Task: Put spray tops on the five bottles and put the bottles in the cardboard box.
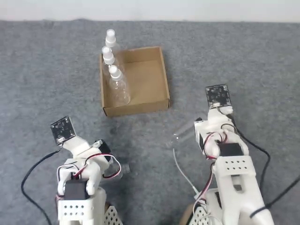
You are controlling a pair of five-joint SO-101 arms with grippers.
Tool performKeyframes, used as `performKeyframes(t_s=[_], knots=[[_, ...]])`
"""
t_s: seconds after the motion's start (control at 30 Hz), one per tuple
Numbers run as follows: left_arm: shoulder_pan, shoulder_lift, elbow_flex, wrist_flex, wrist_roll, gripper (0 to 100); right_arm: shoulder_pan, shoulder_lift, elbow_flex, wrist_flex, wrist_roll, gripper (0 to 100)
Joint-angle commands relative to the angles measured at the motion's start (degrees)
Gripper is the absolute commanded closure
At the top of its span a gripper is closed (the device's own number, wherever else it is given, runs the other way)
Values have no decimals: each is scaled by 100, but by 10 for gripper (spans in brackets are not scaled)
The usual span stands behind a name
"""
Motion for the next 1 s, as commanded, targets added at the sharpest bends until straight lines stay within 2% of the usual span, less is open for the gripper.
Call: performKeyframes(t_s=[0.0, 0.4, 0.73, 0.97], knots=[[18, -97, -48, 53, 18, 976, 13, -268, -677, 523, 607, 721], [18, -97, -48, 53, 18, 976, -286, -233, -1978, 2290, 2418, 721], [18, -97, -48, 53, 18, 976, -321, -207, -2154, 2818, 3736, 721], [18, -97, -48, 53, 18, 976, -1024, -198, -2154, 3521, 4686, 721]])
